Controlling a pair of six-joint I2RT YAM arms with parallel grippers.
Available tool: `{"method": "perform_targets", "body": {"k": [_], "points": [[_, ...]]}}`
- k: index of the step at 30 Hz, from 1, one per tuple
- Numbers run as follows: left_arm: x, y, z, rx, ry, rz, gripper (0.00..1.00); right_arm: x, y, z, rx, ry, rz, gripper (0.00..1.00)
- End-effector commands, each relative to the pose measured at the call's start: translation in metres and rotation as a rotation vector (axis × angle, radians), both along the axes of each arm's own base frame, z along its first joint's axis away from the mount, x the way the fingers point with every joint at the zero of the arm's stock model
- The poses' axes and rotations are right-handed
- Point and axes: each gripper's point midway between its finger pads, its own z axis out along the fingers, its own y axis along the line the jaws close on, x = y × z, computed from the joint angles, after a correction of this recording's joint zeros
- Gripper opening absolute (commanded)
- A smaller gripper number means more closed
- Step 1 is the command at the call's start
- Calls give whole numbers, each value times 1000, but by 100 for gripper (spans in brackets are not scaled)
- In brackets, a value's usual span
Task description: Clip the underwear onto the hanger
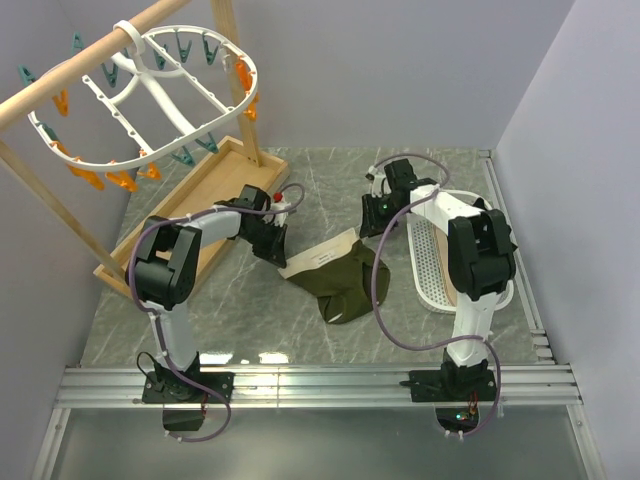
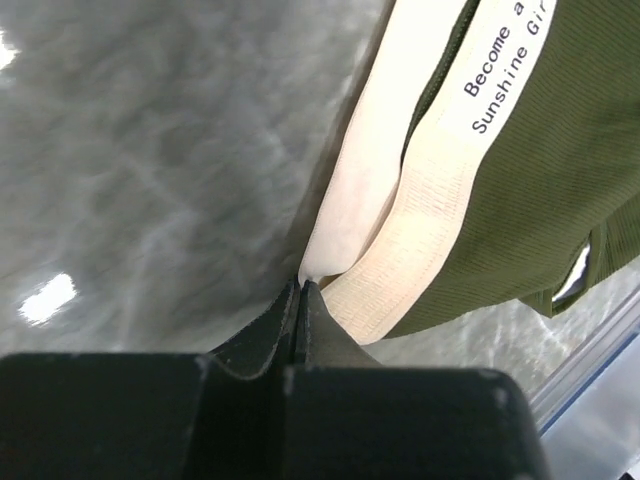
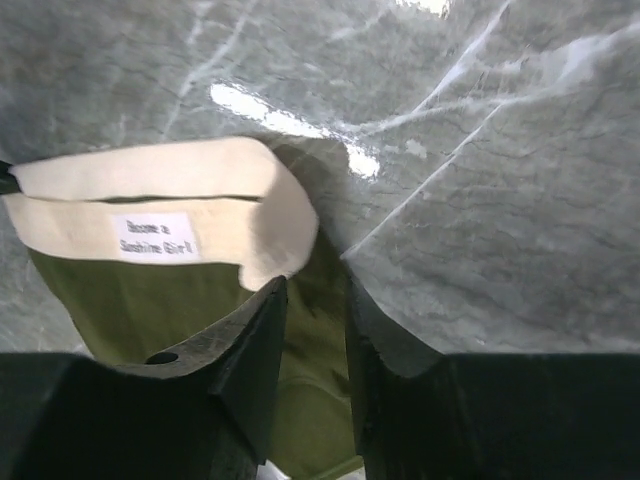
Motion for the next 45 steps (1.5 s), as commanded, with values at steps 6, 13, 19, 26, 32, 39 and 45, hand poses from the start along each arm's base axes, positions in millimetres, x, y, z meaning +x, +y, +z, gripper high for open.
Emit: {"method": "perform_targets", "body": {"k": [6, 13, 19, 26, 32, 39, 45], "points": [[5, 19, -9, 92, -18, -31, 9, 21, 15, 2, 78, -10, -1, 41], [7, 20, -9, 89, -20, -13, 14, 23, 22, 12, 130, -22, 10, 47], [9, 23, -10, 83, -17, 3, 15, 18, 28, 29, 171, -36, 37, 52], [14, 26, -7, 64, -14, 26, 18, 20, 37, 10, 168, 17, 59, 51], [15, 27, 3, 6, -20, 45, 29, 19, 42, 3, 185, 40, 77, 44], [9, 31, 28, -132, 37, 160, 48, 19, 44, -3, 188, 55, 90, 43], [-23, 31, 32, -220, 126, 251, 57, 20, 47, -1, 209, 56, 92, 28]]}}
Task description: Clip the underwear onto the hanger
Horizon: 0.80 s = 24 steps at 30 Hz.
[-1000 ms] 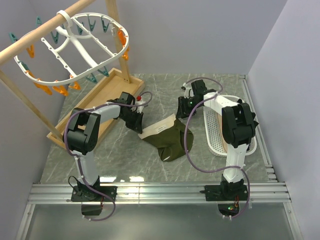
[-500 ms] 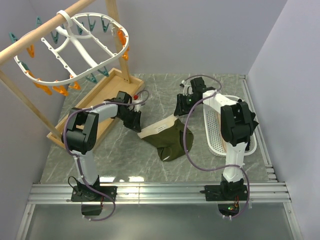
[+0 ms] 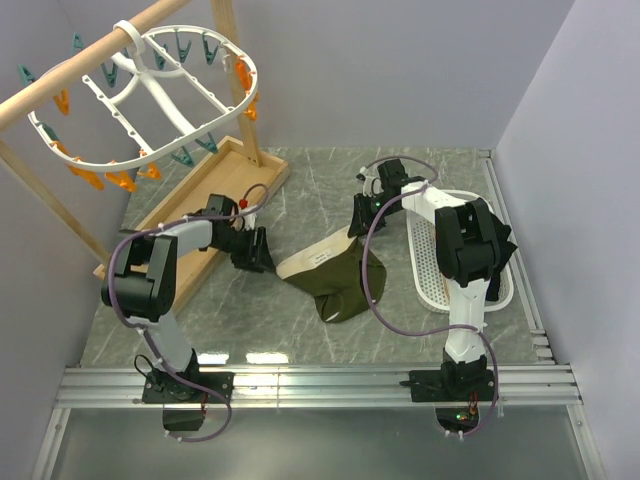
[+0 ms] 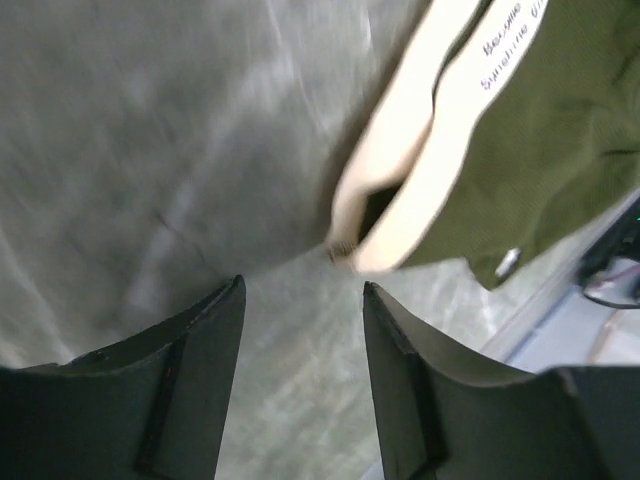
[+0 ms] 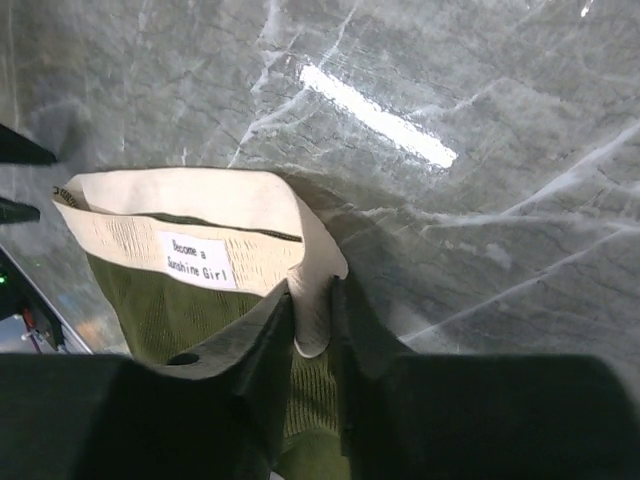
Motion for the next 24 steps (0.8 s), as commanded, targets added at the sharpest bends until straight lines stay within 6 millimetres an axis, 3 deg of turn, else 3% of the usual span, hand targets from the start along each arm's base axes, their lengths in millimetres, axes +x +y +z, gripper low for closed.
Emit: {"method": "perform_targets", "body": {"k": [1, 7, 11, 16, 18, 19, 22, 23, 24], "points": [[-18, -12, 12, -92, 37, 41, 57, 12, 10, 20, 43, -56, 16, 25], [-31, -17, 5, -150, 58, 93, 58, 11, 11, 20, 56, -50, 16, 11], [-19, -19, 0, -166, 37, 146, 59, 10, 13, 20, 66, -43, 16, 4], [-4, -25, -16, -184, 83, 194, 51, 9, 16, 25, 88, -38, 18, 0], [1, -28, -19, -190, 93, 197, 42, 8, 16, 27, 97, -35, 16, 0], [0, -30, -18, -206, 97, 188, 29, 8, 16, 31, 103, -44, 15, 0], [9, -32, -7, -221, 56, 178, 4, 7, 15, 46, 132, -61, 5, 0], [14, -30, -2, -211, 22, 173, 0, 9, 13, 55, 140, -77, -4, 0], [25, -30, 17, -207, -39, 169, 0, 8, 11, 70, 151, -107, -5, 0]]}}
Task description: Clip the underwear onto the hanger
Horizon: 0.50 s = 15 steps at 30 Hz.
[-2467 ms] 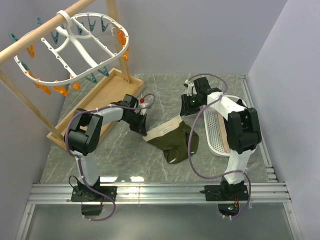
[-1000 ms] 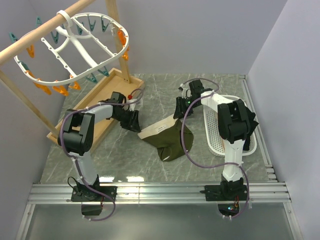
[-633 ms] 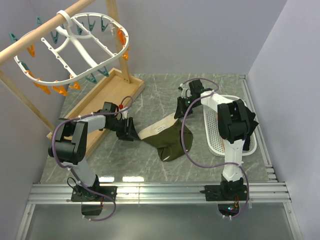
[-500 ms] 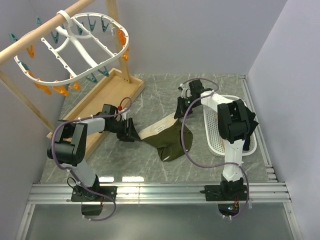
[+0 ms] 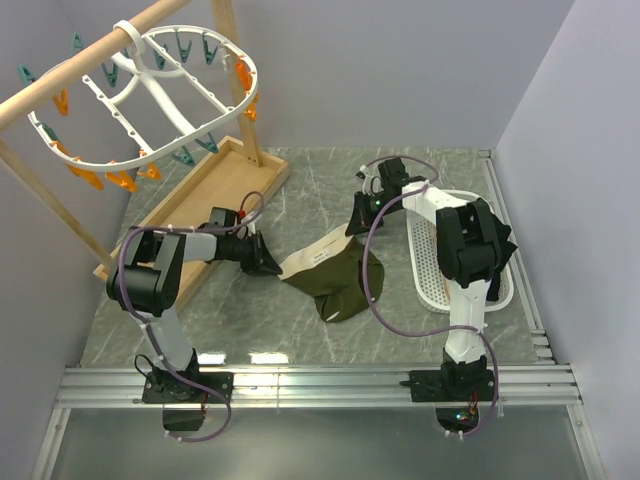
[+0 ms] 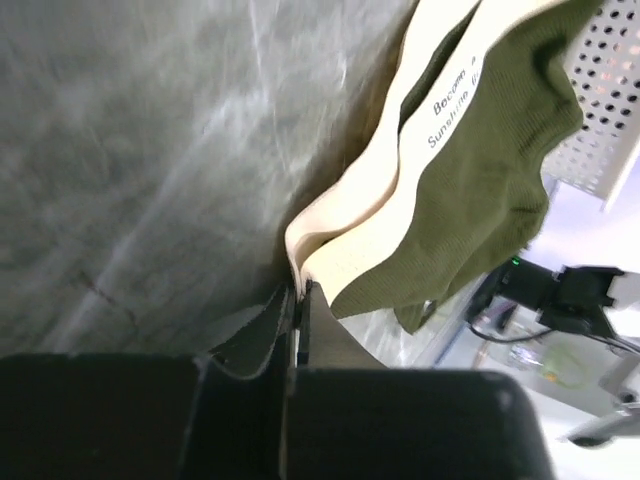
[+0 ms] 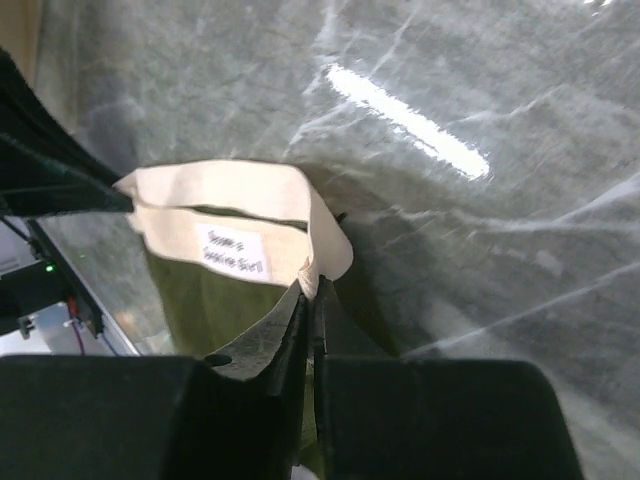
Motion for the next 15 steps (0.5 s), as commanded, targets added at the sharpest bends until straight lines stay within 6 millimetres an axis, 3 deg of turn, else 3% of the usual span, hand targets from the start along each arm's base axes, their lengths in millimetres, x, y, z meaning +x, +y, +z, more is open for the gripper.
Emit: {"method": "perform_targets", "body": {"k": [1, 2, 3, 4, 5, 6, 8, 9, 11, 12, 14, 15], "points": [[38, 2, 41, 47, -207, 6, 0, 10, -2, 68, 77, -149, -15, 0], [46, 5, 52, 75, -281, -8, 0, 14, -13, 79, 74, -181, -34, 0], [58, 12, 79, 119, -373, 20, 0, 14, -20, 105, 78, -250, -45, 0], [64, 16, 94, 144, -433, 26, 0, 15, -29, 119, 77, -286, -63, 0], [68, 22, 121, 175, -543, 27, 0, 18, -44, 129, 71, -324, -92, 0], [74, 28, 133, 213, -598, 46, 0, 16, -52, 157, 75, -396, -105, 0], [74, 34, 162, 245, -703, 47, 0, 12, -65, 175, 66, -460, -129, 0], [74, 36, 171, 255, -730, 47, 0, 5, -70, 195, 64, -524, -134, 0], [68, 39, 184, 273, -775, 38, 0, -6, -72, 202, 61, -571, -133, 0], [66, 39, 190, 280, -792, 36, 0, -15, -72, 219, 78, -622, -135, 0], [57, 41, 205, 282, -849, 18, 0, -28, -70, 223, 103, -646, -126, 0], [52, 42, 208, 284, -868, 11, 0, -39, -68, 234, 112, -684, -118, 0]]}}
